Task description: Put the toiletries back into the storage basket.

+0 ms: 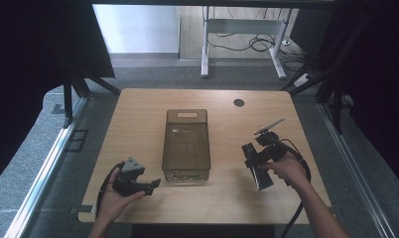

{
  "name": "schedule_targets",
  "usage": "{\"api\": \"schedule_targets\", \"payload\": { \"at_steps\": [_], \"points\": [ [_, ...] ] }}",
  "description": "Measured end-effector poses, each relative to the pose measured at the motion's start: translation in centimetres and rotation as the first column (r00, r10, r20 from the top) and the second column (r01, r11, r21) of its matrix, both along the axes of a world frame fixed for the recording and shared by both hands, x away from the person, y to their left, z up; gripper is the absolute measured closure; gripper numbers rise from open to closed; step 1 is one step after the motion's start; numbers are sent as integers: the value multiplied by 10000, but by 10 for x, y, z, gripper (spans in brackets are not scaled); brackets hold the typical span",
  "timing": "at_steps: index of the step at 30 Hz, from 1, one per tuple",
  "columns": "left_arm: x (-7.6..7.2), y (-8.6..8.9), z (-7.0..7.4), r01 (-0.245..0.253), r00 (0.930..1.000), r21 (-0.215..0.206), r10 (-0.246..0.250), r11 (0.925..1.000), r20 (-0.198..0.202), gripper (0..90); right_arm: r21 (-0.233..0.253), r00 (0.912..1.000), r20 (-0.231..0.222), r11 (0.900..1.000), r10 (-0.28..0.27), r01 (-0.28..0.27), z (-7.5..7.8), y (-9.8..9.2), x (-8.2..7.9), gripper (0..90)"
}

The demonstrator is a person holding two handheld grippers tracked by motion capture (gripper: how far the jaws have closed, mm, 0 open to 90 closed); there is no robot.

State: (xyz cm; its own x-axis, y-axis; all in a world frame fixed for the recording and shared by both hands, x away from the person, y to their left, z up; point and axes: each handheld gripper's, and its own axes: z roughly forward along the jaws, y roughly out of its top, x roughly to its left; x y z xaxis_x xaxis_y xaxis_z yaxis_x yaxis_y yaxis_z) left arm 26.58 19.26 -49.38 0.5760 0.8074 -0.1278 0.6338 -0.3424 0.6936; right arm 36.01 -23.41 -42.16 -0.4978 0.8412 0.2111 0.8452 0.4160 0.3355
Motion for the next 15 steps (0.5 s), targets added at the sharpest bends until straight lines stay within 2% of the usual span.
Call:
{"api": "schedule_targets", "payload": {
  "at_steps": [9, 15],
  "points": [
    [1, 0, -1, -5, 10000, 42, 5, 10000, -47, 239, 420, 9999, 146, 9991, 81, -87, 23, 15, 10, 466],
    [1, -2, -3, 71, 9999, 92, -70, 9999, -133, 238, 687, 9995, 217, 9974, 211, -225, 32, 27, 15, 466]
  ]
}}
